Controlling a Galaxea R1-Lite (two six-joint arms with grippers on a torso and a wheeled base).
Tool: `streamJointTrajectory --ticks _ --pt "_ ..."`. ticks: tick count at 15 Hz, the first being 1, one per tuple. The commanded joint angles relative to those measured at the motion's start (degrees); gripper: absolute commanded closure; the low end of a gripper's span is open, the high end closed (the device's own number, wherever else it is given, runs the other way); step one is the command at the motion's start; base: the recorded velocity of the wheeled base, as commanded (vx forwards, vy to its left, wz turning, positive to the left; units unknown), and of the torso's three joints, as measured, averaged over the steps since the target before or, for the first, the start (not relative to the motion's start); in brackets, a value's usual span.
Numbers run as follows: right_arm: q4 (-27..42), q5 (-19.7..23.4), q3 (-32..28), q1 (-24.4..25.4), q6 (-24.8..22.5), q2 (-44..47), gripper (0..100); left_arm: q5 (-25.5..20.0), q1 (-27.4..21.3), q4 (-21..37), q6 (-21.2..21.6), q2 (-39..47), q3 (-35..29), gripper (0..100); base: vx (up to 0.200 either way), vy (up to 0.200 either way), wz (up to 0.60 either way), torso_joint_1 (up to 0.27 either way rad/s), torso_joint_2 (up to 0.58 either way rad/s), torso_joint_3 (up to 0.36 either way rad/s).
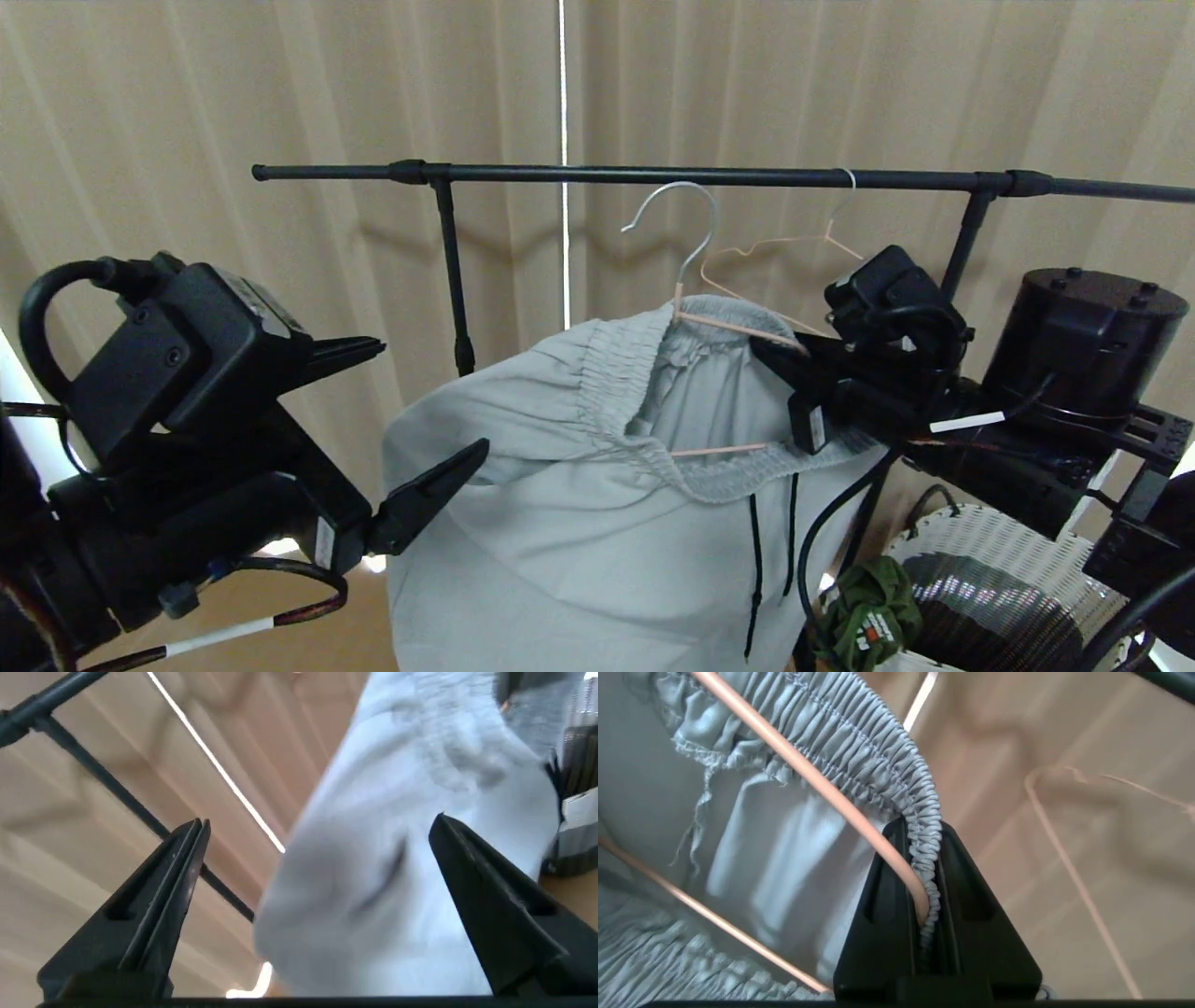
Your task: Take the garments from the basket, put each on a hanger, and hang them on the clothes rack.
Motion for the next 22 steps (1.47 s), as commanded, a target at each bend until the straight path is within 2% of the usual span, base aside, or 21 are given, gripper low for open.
streamJointTrajectory --ticks 1,3,8,10,11,13,14,17,22 --pt "0.2 0.0 0.1 -1.5 -0.1 -2.7 100 -0.2 4.8 0.0 0.2 -2.1 2.5 0 0.0 0.0 0.0 0.0 0.0 0.0" --pt "0.4 0.0 -0.4 -3.0 -0.1 -4.1 100 -0.3 8.7 0.0 0.0 -1.5 3.6 0 0.0 0.0 0.0 0.0 0.0 0.0" --pt "-0.1 0.8 -1.3 -3.2 0.1 -6.4 100 -0.4 9.0 -0.1 -0.4 3.2 4.7 0 0.0 0.0 0.0 0.0 0.0 0.0" --pt "-0.1 1.0 -1.2 -3.2 0.3 -7.0 100 -2.3 8.9 -1.1 -2.7 4.5 4.1 0 0.0 0.0 0.0 0.0 0.0 0.0" --pt "-0.1 2.2 -1.2 -3.2 0.4 -7.3 100 -4.6 9.1 -2.5 -3.8 5.4 3.4 0 0.0 0.0 0.0 0.0 0.0 0.0" --pt "-0.1 3.0 -0.8 -3.2 0.4 -7.9 100 -4.7 9.3 -2.6 -3.8 6.4 2.3 0 0.0 0.0 0.0 0.0 0.0 0.0" --pt "-0.1 3.0 -0.9 -3.2 0.4 -7.9 100 -4.8 9.3 -2.6 -3.7 6.5 2.3 100 0.0 0.0 0.0 0.0 0.0 0.0" --pt "-0.1 3.0 -1.2 -3.2 0.3 -8.0 100 -4.6 9.6 -2.6 -3.5 6.9 2.5 100 0.0 0.0 0.0 0.0 0.0 0.0" --pt "0.0 2.6 -1.2 -3.5 0.3 -7.9 100 -4.8 17.4 -2.6 -3.1 7.3 2.8 100 0.0 0.0 0.0 0.0 0.0 0.0"
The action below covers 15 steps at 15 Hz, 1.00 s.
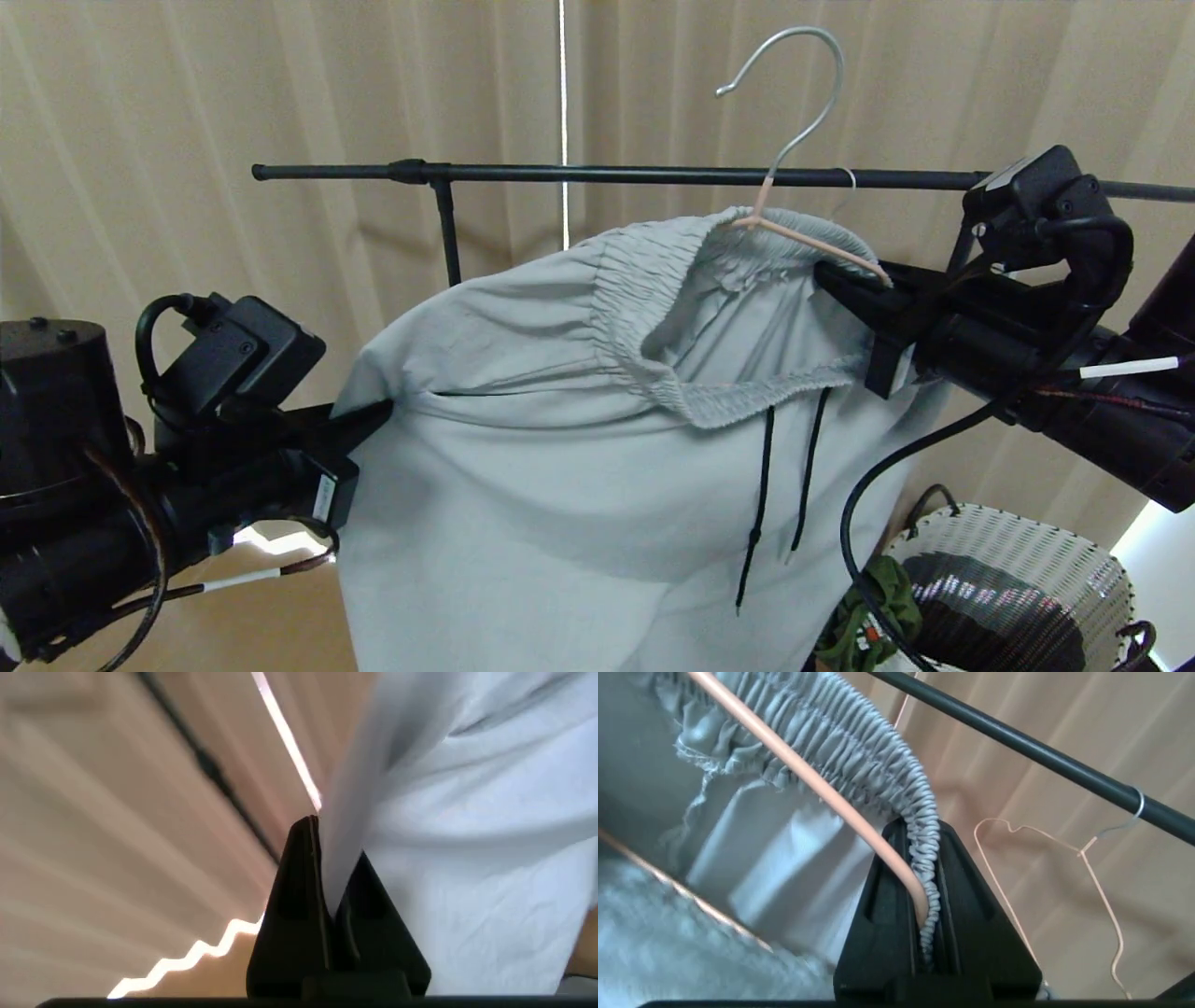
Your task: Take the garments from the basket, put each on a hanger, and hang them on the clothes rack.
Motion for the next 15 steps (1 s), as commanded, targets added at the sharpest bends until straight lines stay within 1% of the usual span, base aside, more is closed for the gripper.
streamJointTrajectory --ticks 1,2,4,9,10,13,15 --pt "0.0 -0.1 0.1 -0.4 0.0 0.1 100 0.0 2.9 0.0 0.0 0.3 0.2 100 0.0 0.0 0.0 0.0 0.0 0.0" --pt "0.0 -0.1 0.0 -0.6 0.0 0.1 100 0.0 4.1 0.0 0.0 0.3 0.6 100 0.0 0.0 0.0 0.0 0.0 0.0" --pt "0.1 -0.1 0.0 -1.7 0.0 0.2 100 0.1 6.6 0.0 1.7 1.5 1.1 100 0.0 0.0 0.0 0.0 0.0 0.0" --pt "0.3 -0.2 0.0 -2.1 -0.1 0.3 100 0.0 6.5 -0.1 2.2 1.6 1.1 100 0.0 0.0 0.0 0.0 0.0 0.0" --pt "0.3 -0.2 0.0 -2.1 -0.1 0.3 100 0.0 6.4 -0.1 2.2 1.5 1.1 0 0.0 0.0 0.0 0.0 0.0 0.0" --pt "0.6 -0.4 0.1 -2.1 -0.1 0.3 100 0.0 6.4 -0.1 2.1 -0.1 1.1 0 0.0 0.0 0.0 0.0 0.0 0.0" --pt "0.9 -0.6 0.2 -2.3 -0.2 0.3 100 -1.5 6.0 -0.1 1.7 -3.2 1.1 0 0.0 0.0 0.0 0.0 0.0 0.0"
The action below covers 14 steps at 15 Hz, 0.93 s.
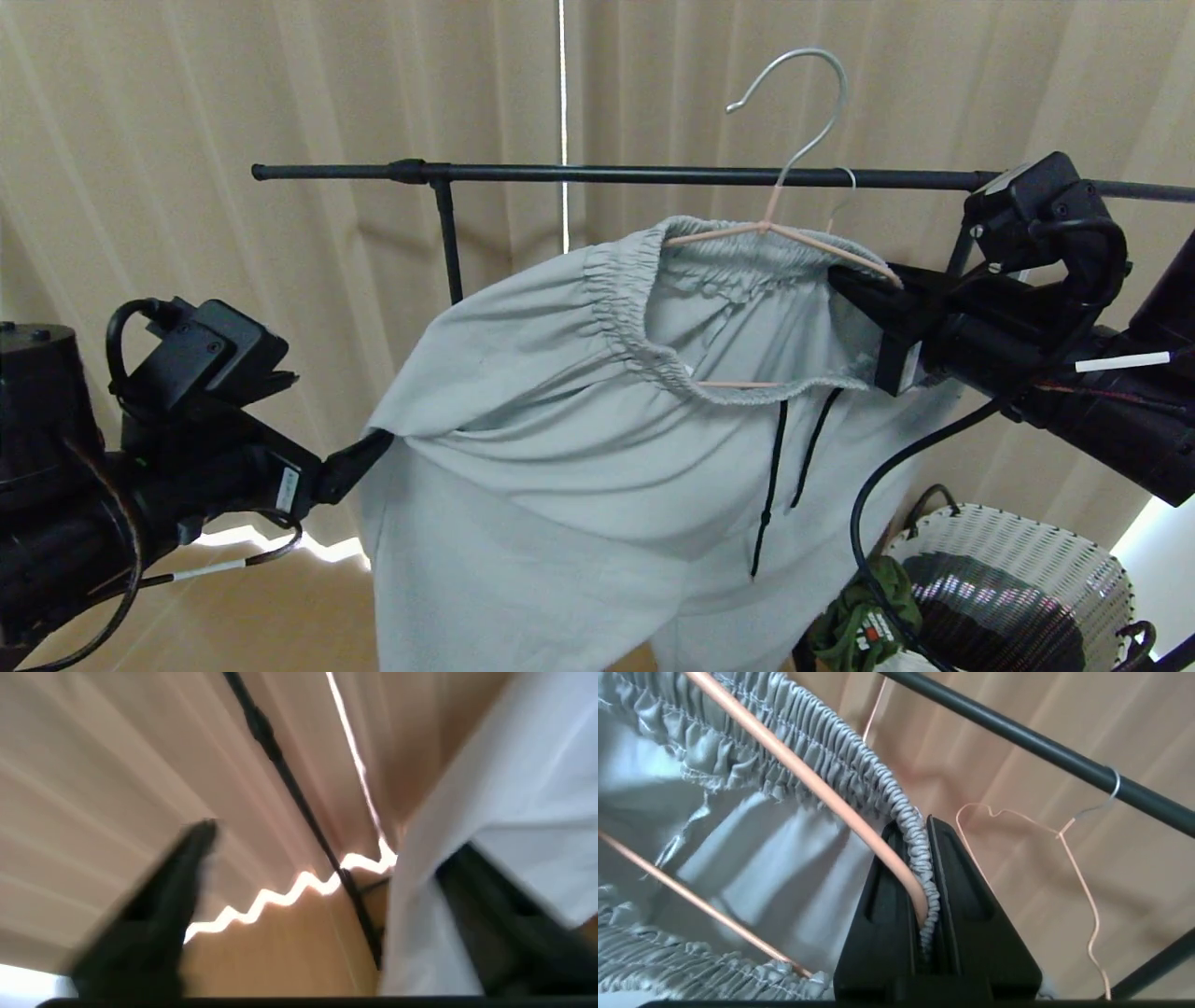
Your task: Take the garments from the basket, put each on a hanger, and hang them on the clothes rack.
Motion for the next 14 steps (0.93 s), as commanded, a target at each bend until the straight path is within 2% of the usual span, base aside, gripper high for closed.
streamJointTrajectory --ticks 1,4,5,6,7,8,9,12,14 --pt "0.1 0.0 0.1 -0.5 -0.1 0.2 100 -0.9 -0.2 0.0 -0.3 -3.8 0.0 0 0.0 0.0 0.0 0.0 0.0 0.0" --pt "4.1 -1.0 0.3 -2.2 -0.1 -0.3 100 -1.0 -0.7 0.1 -0.5 -10.7 -0.1 0 0.0 0.0 0.0 0.0 0.0 0.0" --pt "5.1 -1.4 0.5 -3.2 -0.1 -0.3 100 -1.0 -1.4 0.0 -2.0 -12.7 0.0 0 0.0 0.0 0.0 0.0 0.0 0.0" --pt "5.3 -1.4 0.6 -3.8 -0.1 -0.3 100 -1.1 -1.5 0.1 -4.0 -13.9 0.1 0 0.0 0.0 0.0 0.0 0.0 0.0" --pt "5.5 -1.6 0.6 -4.4 -0.1 -0.1 100 -1.7 -2.0 0.1 -9.2 -16.4 0.9 0 0.0 0.0 0.0 0.0 0.0 0.0" --pt "6.1 -2.0 0.6 -4.9 -0.1 -0.2 100 -1.9 -2.0 0.0 -12.1 -18.1 1.9 0 0.0 0.0 0.0 0.0 0.0 0.0" --pt "7.6 -2.5 0.7 -5.4 -0.2 -0.4 100 -1.9 -2.0 0.0 -13.5 -19.5 3.4 0 0.0 0.0 0.0 0.0 0.0 0.0" --pt "15.8 -4.8 1.8 -6.0 -0.2 -3.6 100 -1.8 -1.8 -0.8 -13.8 -22.9 8.2 0 0.0 0.0 0.0 0.0 0.0 0.0" --pt "18.0 -5.7 1.6 -6.8 -0.3 -4.6 100 -1.8 -1.8 -2.5 -15.4 -23.3 9.4 0 0.0 0.0 0.0 0.0 0.0 0.0"
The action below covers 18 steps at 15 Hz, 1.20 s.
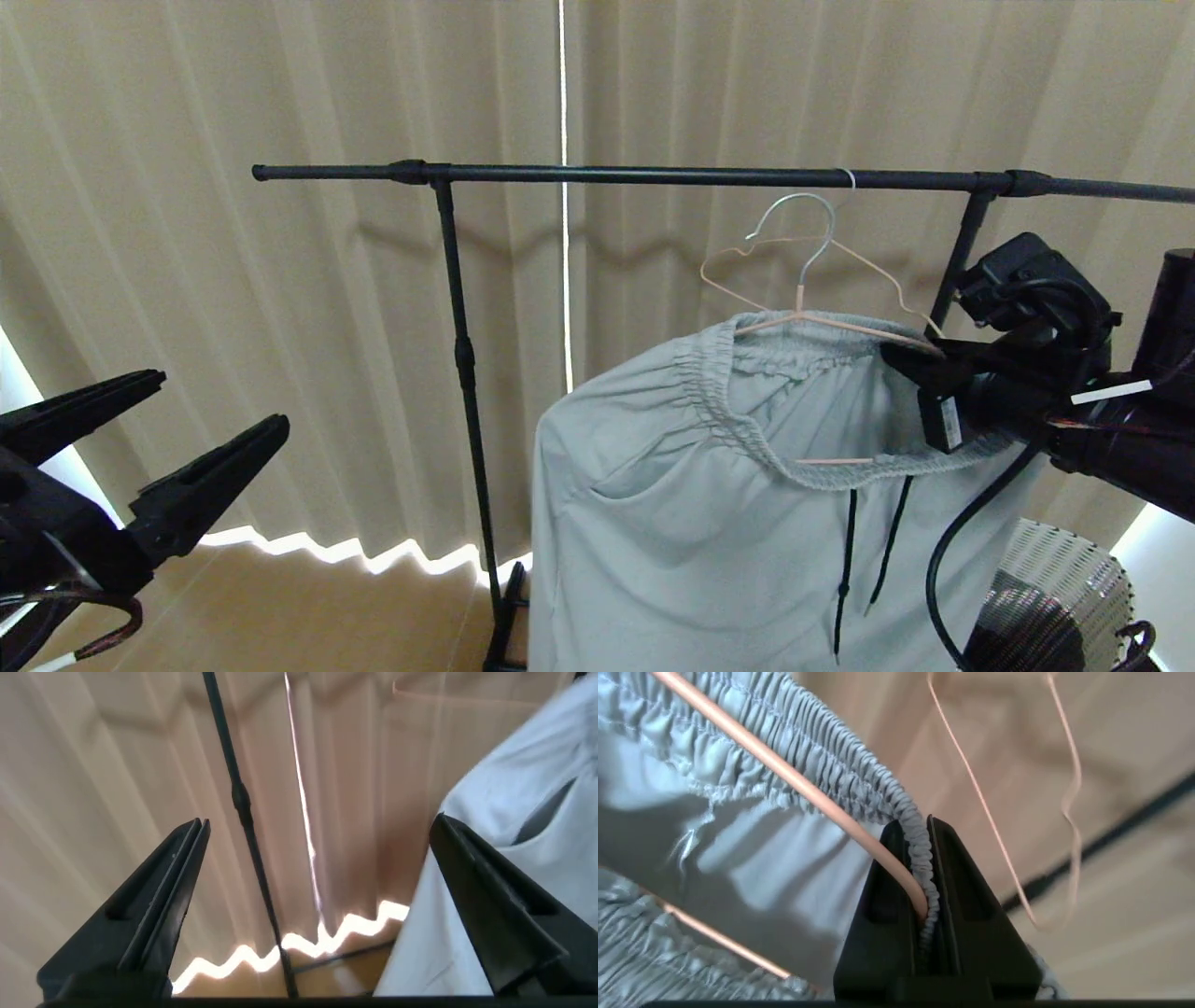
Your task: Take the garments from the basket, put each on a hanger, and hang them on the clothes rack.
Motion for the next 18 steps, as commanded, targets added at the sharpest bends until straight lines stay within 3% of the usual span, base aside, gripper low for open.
streamJointTrajectory --ticks 1,7,9,16,18 --pt "1.3 -1.0 -0.5 -1.4 0.0 -1.6 100 -0.2 0.0 -1.6 -2.6 -1.1 1.5 0 0.0 0.0 0.0 0.0 0.0 0.0" --pt "3.5 -5.2 0.1 -4.5 -0.1 -1.5 100 -0.2 0.7 -3.6 -3.0 0.4 2.6 0 0.0 0.0 0.0 0.0 0.0 0.0" --pt "6.1 -5.4 -0.1 -4.5 -0.1 -1.7 100 -0.2 1.6 -3.6 -3.1 0.2 2.5 0 0.0 0.0 0.0 0.0 0.0 0.0" --pt "5.3 -5.8 -0.8 -4.4 0.1 -1.6 100 -0.2 1.6 -3.4 -3.0 0.5 2.7 0 0.0 0.0 0.0 0.0 0.0 0.0" --pt "5.3 -7.0 -1.8 -4.1 0.1 -1.5 100 -0.2 1.6 -3.4 -3.0 0.3 2.7 0 0.2 0.0 0.0 -0.007 0.0 0.002"
